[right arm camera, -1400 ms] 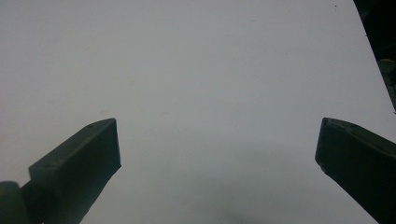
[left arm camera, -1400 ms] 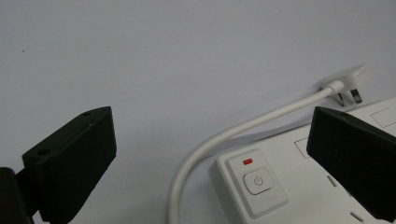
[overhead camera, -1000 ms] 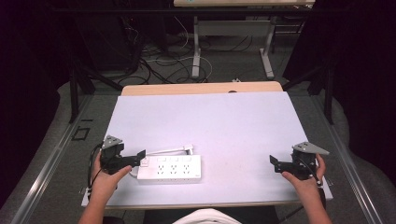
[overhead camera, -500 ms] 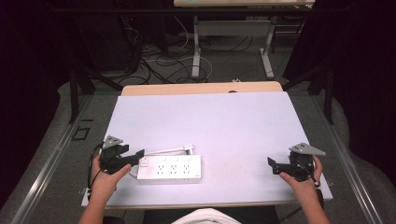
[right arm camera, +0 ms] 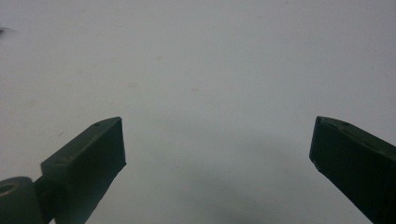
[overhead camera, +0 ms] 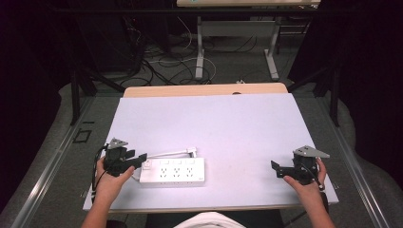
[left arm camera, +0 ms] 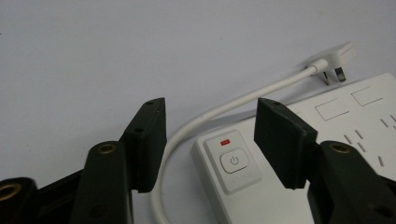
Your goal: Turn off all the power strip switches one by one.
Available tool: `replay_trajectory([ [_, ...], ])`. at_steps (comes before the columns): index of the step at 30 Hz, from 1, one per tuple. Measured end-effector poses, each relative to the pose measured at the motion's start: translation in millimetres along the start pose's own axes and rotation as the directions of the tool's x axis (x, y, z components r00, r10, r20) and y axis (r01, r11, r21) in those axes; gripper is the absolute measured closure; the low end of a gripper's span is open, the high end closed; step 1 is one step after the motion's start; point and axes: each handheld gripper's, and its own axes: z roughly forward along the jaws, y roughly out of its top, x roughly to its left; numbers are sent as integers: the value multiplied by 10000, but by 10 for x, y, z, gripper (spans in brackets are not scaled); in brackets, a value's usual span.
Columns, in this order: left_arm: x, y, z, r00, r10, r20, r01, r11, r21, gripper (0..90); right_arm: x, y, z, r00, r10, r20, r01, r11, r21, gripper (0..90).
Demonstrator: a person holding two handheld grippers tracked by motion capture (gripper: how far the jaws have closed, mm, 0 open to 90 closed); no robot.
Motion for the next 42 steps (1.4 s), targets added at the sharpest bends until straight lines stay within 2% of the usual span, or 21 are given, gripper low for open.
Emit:
replay_trajectory([
  [4,-21,6,11,10000,57,-57,-56,9998,189,538,2,-1,3,9999,93,-60,-93,10000,9,29],
  [5,-21,12,9,9997,234,-110,-231,9992,311,565,-2,-3,5,10000,69,-42,-69,10000,15,29],
  [7,-45,12,16,9996,263,-72,-260,9990,361,608,-6,-4,7,10000,47,-36,-47,10000,27,29],
  [9,-48,13,17,9991,404,-107,-399,9983,429,654,-2,-12,26,9999,94,70,-92,9998,-199,29],
  [10,-48,13,14,9988,490,-95,-485,9976,493,675,-12,0,-8,10000,12,16,-12,9997,242,29],
  [11,-53,12,16,9987,503,-52,-500,9974,512,704,-9,-6,7,10000,51,18,-51,10000,56,29],
  [15,-79,5,29,9984,562,11,-561,9964,635,810,-7,-11,20,10000,18,49,-19,10000,28,29],
  [16,-75,6,31,9975,709,50,-711,9947,738,831,-7,-10,21,10000,24,-38,-24,10000,76,29],
  [18,-87,2,45,9971,763,76,-767,9934,850,864,-10,-12,24,10000,-26,-44,26,9999,103,29],
  [19,-103,-2,52,9978,660,101,-667,9934,938,873,-9,-13,24,10000,-12,-33,12,9999,115,29],
  [20,-97,-1,60,9962,869,104,-875,9916,951,882,-8,-14,26,10000,3,-61,-2,9999,119,29],
  [21,-113,-7,70,9971,733,193,-749,9922,998,892,-9,-15,28,10000,-4,-65,4,9999,117,29],
  [22,-115,-5,79,9961,862,191,-877,9910,1008,894,-10,-16,29,10000,2,-57,-1,9999,126,29],
  [25,-135,-9,101,9960,878,173,-891,9904,1056,897,-10,-17,34,10000,4,9,-4,9999,134,29],
  [29,-129,-9,112,9950,977,226,-999,9851,1396,898,-11,-18,29,10000,23,14,-23,9998,203,29],
  [34,-140,-26,152,9965,820,171,-836,9864,1418,898,-21,-21,37,10000,-40,-33,41,9999,154,29],
  [35,-131,-23,155,9951,978,160,-991,9848,1429,898,-22,-22,38,10000,-42,-34,43,9999,155,29],
  [38,-139,-32,171,9959,887,200,-907,9851,1461,898,-21,-24,40,10000,-22,-30,22,9998,174,29],
  [39,-140,-29,171,9957,888,249,-917,9825,1622,898,-22,-24,40,10000,-19,-33,20,9998,175,29],
  [40,-152,-41,188,9964,825,181,-843,9848,1518,898,-21,-24,40,10000,-3,-28,4,9998,181,29],
  [42,-148,-32,183,9960,867,221,-891,9826,1627,898,-21,-24,40,10000,-10,-18,10,9998,178,29],
])
